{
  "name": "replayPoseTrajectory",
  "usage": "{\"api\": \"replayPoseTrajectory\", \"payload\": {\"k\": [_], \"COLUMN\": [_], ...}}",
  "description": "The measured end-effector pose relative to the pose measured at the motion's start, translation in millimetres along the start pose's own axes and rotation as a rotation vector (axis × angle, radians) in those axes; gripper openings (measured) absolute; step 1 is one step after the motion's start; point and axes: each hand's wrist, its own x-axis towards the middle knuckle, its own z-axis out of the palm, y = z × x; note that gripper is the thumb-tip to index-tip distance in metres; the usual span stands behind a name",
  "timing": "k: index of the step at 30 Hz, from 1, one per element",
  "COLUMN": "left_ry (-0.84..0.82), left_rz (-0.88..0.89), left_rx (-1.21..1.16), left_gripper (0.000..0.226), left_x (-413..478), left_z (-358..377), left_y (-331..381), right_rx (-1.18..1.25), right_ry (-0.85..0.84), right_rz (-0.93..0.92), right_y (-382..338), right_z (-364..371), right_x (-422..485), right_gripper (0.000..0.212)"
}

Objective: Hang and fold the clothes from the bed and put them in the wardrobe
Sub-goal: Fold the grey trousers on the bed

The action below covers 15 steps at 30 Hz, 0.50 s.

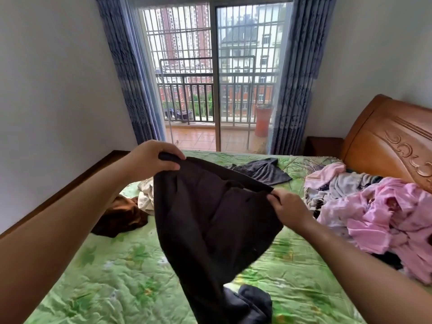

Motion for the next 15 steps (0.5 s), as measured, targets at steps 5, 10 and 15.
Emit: {"api": "replayPoseTrajectory", "payload": {"k": [5, 10, 15], "left_ry": [-0.103, -0.018, 0.112], "left_rz": [0.019, 0.087, -0.044], "left_rx": [0.282, 0.437, 0.241], "left_gripper": [0.035, 0.013, 0.030], "left_x": [-8.8, -3.2, 19.5], "left_z": [7.1, 16.6, 0.6], "left_y": [-8.6, -6.9, -8.0], "right_rx": [-0.133, -0.281, -0.373], "right_ry": [0.037, 0.075, 0.108], "right_rz": [-0.127, -0.289, -0.328], "right_y": [-2.4, -18.6, -29.4], "right_z": [-61.6, -106.2, -147.8], "right_x": [28.6, 50.9, 69.9], "right_gripper": [0.023, 0.024, 0.031]}}
